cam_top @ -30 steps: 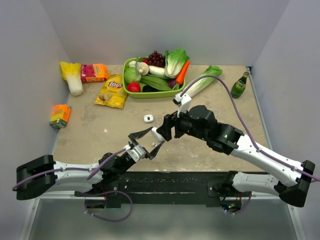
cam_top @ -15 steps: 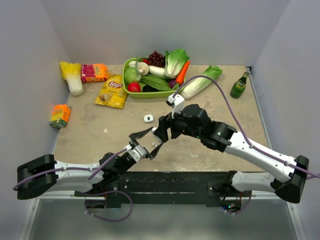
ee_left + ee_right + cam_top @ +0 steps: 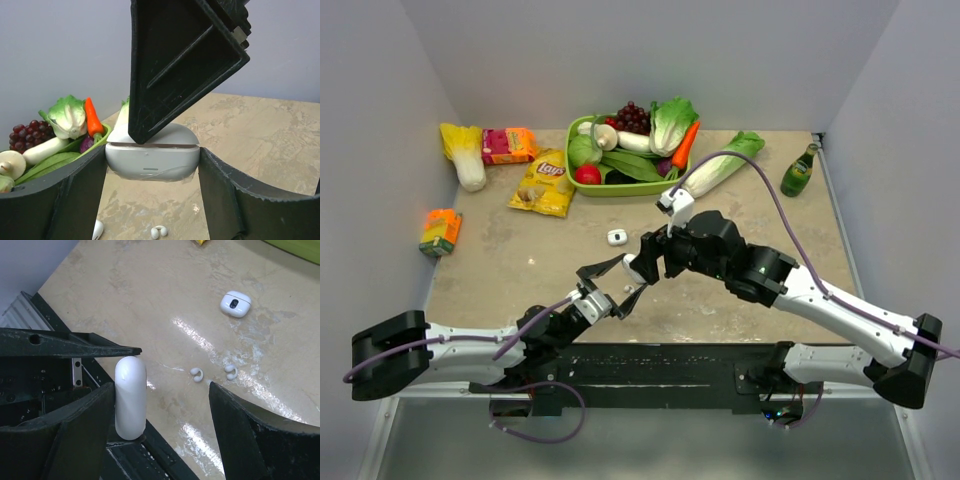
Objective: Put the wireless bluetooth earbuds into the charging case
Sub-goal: Open the charging case at the center of the board, then pass from the left arm to the right
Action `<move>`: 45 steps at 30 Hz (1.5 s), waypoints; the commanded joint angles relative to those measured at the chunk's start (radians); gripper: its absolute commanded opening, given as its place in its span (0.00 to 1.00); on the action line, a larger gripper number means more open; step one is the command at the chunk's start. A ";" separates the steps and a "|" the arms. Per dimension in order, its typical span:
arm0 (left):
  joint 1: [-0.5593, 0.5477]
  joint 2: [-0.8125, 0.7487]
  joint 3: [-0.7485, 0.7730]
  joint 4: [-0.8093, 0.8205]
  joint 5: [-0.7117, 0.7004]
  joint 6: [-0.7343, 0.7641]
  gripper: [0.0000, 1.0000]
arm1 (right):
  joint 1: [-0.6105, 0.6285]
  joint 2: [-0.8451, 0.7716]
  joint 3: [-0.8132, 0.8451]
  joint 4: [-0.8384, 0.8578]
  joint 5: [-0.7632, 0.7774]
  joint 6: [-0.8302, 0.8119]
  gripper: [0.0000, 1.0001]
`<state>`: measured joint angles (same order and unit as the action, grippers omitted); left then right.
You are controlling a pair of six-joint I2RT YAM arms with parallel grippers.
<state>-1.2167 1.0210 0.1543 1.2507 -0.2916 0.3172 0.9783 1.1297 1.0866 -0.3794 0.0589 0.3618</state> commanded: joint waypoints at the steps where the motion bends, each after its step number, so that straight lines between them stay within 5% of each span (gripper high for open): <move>1: 0.000 -0.029 0.011 0.089 0.009 -0.004 0.00 | -0.004 -0.033 -0.010 -0.009 0.073 -0.004 0.77; 15: 0.000 -0.045 0.002 0.082 -0.001 -0.010 0.00 | -0.012 -0.103 -0.007 -0.010 0.154 0.017 0.77; 20: 0.000 -0.044 0.002 0.087 -0.009 -0.012 0.00 | -0.012 -0.157 -0.043 0.097 0.004 0.026 0.77; 45: -0.001 -0.079 -0.002 0.079 0.000 -0.023 0.00 | -0.036 -0.054 -0.074 0.158 -0.140 0.083 0.50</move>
<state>-1.2179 0.9611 0.1520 1.2476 -0.2993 0.3084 0.9527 1.0969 1.0222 -0.2596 -0.0418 0.4294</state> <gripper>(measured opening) 0.735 0.527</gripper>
